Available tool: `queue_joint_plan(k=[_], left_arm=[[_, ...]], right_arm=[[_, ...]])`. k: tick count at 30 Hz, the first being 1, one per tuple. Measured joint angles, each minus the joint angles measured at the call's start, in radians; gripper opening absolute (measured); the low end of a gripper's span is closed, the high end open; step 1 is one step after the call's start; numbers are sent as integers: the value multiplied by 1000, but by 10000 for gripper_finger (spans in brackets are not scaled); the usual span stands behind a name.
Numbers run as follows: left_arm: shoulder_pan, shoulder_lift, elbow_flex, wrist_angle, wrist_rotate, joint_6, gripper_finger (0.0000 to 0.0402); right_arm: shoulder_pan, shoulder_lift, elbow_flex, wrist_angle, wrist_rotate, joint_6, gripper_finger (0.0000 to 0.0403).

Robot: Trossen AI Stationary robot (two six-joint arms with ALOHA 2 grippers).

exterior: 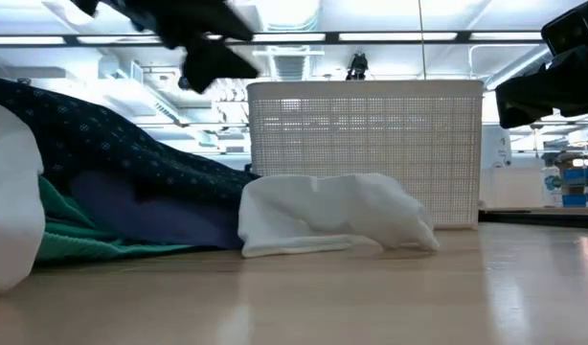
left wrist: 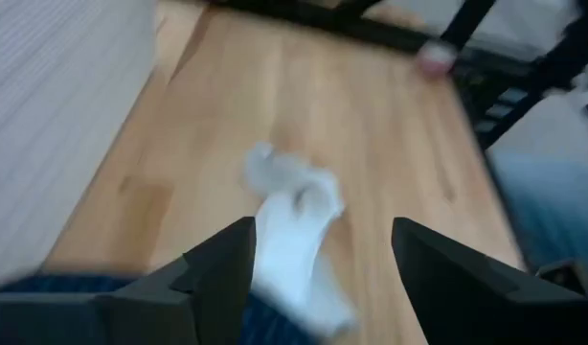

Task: Sort clothes
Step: Put the blue polo shirt into the white bin

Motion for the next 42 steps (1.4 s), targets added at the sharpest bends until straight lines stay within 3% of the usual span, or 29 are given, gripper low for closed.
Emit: queue_joint_plan(k=[7, 15, 17, 22, 26, 30, 36, 42], left_arm=[[-47, -137, 0, -316, -132, -71, 226], [-119, -175, 0, -575, -151, -213, 200], [-131, -162, -2, -599, -145, -240, 190], [-133, -128, -24, -569, -3, -281, 166], [-134, -106, -19, -586, -14, -283, 158], [-134, -68, -18, -633, -43, -284, 172], [-134, 22, -18, -776, -73, -349, 224], [-134, 101, -14, -777, -105, -359, 261]], right_arm=[[0, 0, 0, 0, 0, -2, 0], [0, 0, 0, 0, 0, -1, 0], [0, 0, 0, 0, 0, -1, 0], [0, 0, 0, 0, 0, 0, 0], [0, 0, 0, 0, 0, -1, 0], [0, 0, 0, 0, 0, -1, 0], [0, 0, 0, 0, 0, 0, 0], [0, 0, 0, 0, 0, -1, 0]])
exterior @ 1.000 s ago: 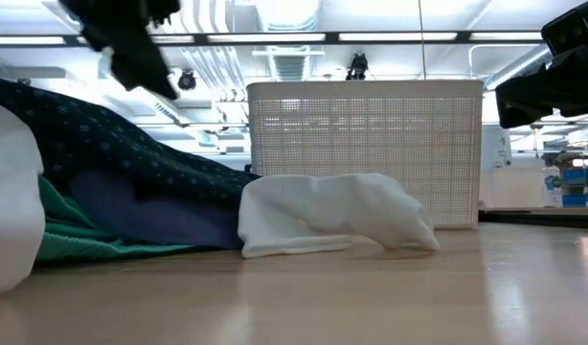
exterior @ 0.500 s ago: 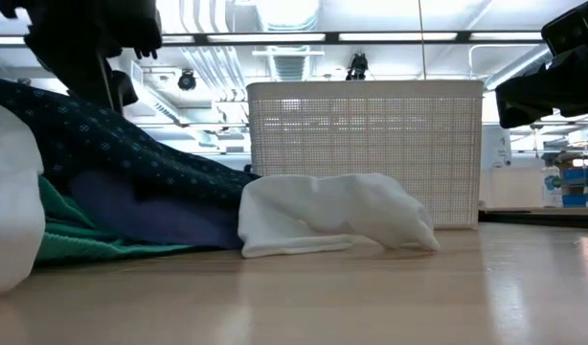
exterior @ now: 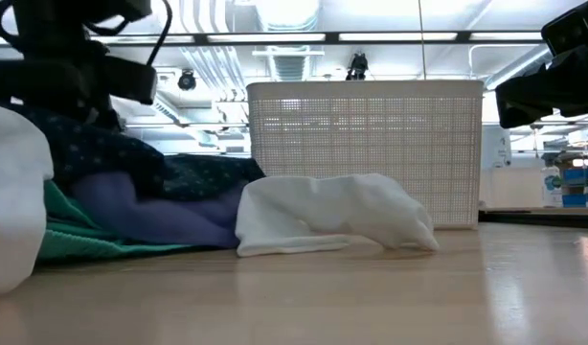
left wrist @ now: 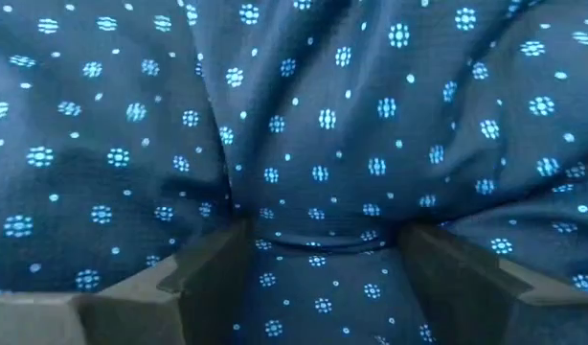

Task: Sort clothes
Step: Put the blue polo shirt into the white bin

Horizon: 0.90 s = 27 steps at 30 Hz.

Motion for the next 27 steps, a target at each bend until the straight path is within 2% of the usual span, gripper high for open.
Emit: queue_joint_plan(k=[2, 5, 12, 20, 27], left_arm=[[0, 23, 0, 0, -2, 1, 252], [0, 48, 1, 0, -5, 2, 209], [0, 20, -1, -13, -20, 6, 26], [0, -163, 68, -70, -76, -45, 9], [-2, -284, 203, -147, -213, -14, 4]], right_arm=[[0, 0, 0, 0, 0, 1, 0], [0, 0, 0, 0, 0, 0, 0], [0, 0, 0, 0, 0, 1, 0], [0, 0, 0, 0, 0, 1, 0], [0, 0, 0, 0, 0, 0, 0]])
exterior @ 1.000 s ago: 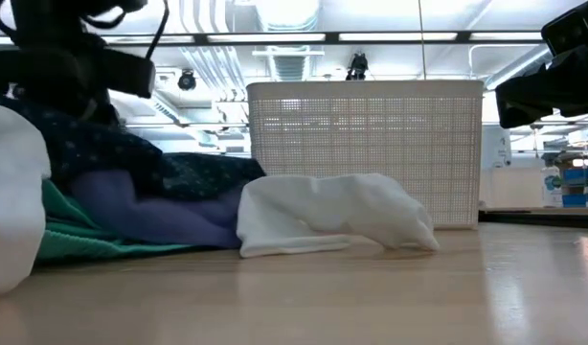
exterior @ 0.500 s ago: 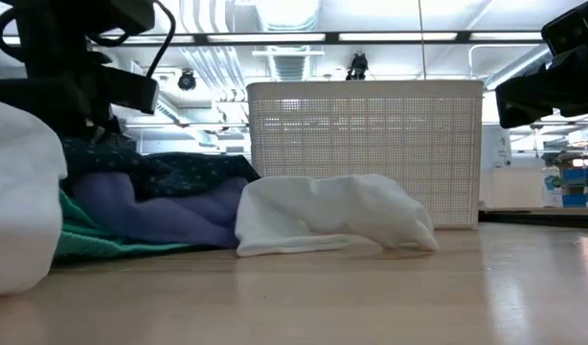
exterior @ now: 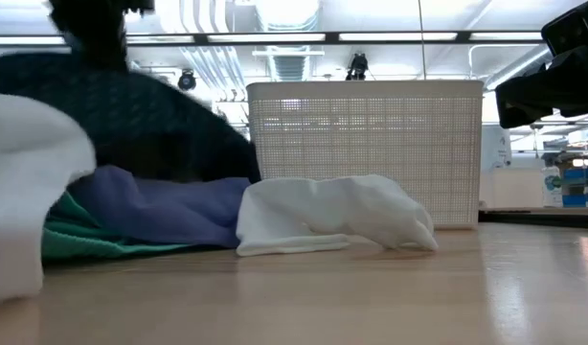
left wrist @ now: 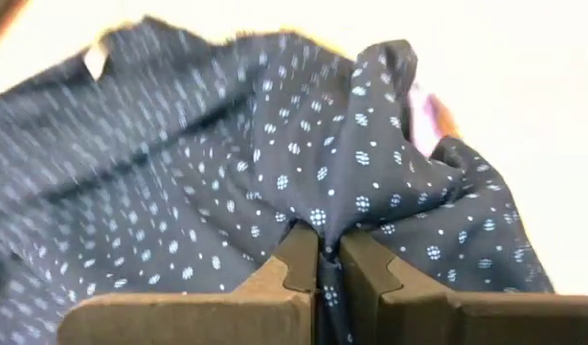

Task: Sort clothes
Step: Put the blue polo shirt into the white bin

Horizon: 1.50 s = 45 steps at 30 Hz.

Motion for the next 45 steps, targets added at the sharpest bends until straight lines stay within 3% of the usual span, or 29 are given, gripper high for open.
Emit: queue_joint_plan(k=[11, 23, 29, 37, 45], left_arm=[[-1, -20, 276, 2, -207, 172, 2], [-1, 14, 519, 4, -235, 312, 2], [-1, 12, 553, -16, -221, 324, 4], [-1, 40, 550, -77, -176, 283, 66], [-1, 71, 549, -98, -167, 332, 6]], right_arm=[[0, 0, 0, 0, 0, 1, 0], [0, 0, 0, 0, 0, 0, 0], [0, 0, 0, 0, 0, 2, 0], [0, 0, 0, 0, 0, 0, 0], [0, 0, 0, 0, 0, 0, 0]])
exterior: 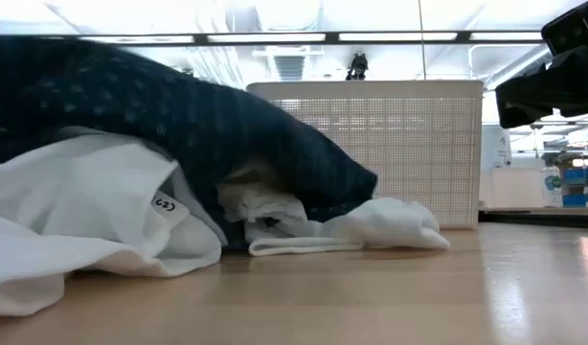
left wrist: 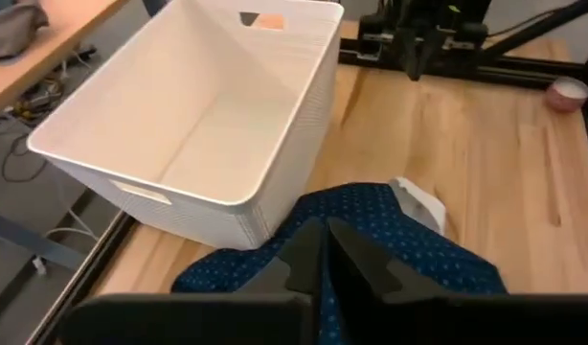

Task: Sort clothes
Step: Put the blue polo shirt into the white bin

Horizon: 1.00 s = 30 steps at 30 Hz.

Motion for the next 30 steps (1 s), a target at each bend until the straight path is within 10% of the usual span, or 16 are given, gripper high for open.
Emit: queue_joint_plan(k=[19, 30], left_arm=[[-2, 281, -38, -156, 125, -20, 190], [9, 178, -305, -36, 161, -214, 257]], right_arm=[[0, 0, 0, 0, 0, 0, 0], [0, 0, 0, 0, 0, 1, 0]])
